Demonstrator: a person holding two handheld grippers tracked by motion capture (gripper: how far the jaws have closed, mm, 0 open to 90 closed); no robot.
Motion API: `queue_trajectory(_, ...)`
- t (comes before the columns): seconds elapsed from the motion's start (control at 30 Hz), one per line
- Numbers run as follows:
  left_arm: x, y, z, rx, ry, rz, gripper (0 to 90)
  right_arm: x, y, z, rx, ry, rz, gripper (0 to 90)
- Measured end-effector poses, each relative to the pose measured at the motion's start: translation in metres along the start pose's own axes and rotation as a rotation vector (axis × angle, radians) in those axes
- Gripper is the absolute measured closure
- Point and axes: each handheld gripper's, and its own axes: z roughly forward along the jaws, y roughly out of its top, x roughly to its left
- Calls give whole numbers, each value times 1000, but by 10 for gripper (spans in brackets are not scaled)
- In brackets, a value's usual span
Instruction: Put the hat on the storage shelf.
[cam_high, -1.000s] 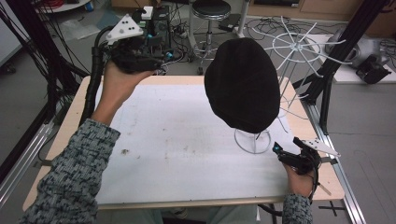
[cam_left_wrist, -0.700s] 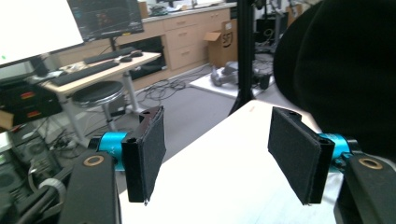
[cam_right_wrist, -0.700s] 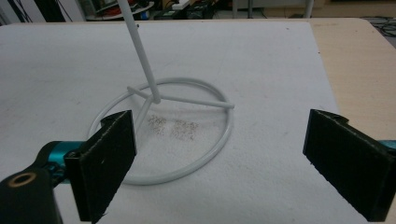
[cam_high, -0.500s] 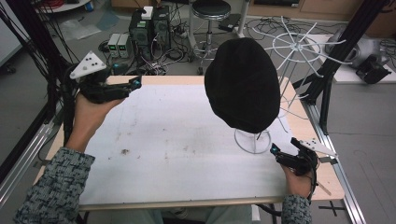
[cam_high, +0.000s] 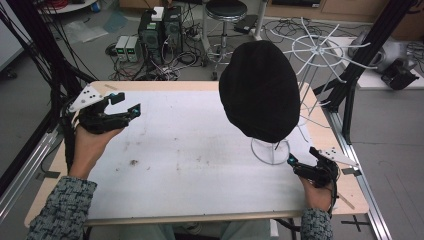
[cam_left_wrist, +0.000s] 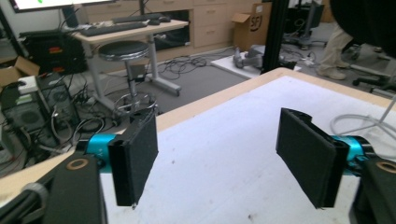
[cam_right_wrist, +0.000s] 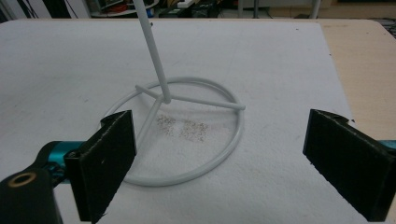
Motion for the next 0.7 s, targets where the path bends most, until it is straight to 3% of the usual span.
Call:
queue_trajectory(0.27, 5, -18, -18, -31, 24, -35, 285, 0, -1, 0, 3, -3, 6, 86)
queue_trajectory(0.7, 8, -54, -29, -2, 41, -53, 265, 2, -1, -1, 11, -10, -1, 86)
